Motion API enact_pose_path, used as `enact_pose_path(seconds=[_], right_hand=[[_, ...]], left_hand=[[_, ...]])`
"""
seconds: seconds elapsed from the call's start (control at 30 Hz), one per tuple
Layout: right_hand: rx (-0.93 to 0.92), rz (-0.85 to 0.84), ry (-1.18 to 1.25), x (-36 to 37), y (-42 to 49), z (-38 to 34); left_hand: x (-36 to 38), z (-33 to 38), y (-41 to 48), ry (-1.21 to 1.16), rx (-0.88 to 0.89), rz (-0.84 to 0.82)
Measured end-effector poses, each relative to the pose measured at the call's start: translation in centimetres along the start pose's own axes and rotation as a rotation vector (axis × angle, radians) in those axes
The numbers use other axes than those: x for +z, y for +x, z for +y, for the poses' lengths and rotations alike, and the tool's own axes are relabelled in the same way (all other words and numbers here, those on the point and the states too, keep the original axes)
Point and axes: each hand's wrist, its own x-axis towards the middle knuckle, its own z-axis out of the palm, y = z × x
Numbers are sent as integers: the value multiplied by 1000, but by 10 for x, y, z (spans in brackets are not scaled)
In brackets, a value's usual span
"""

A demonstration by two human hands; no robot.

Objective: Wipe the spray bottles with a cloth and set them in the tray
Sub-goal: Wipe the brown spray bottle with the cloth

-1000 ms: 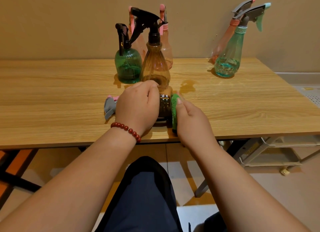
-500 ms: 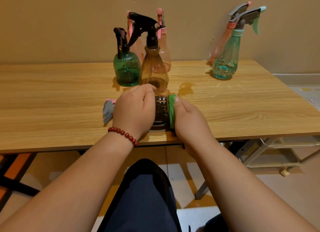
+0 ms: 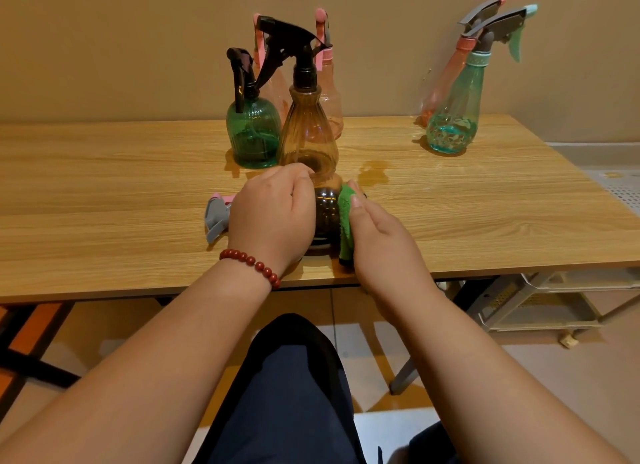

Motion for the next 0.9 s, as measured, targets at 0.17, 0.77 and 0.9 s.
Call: enact_pose_path(seconds=[0.17, 0.77, 0.9], right_hand=[[33, 24, 33, 4, 8, -5], [-78, 57, -49, 3, 24, -3], [-108, 48, -124, 2, 2, 14]], left_hand=[[0, 0, -1, 15, 1, 7], [-1, 2, -2, 17, -26, -4], [-1, 3, 0, 32, -46, -12]])
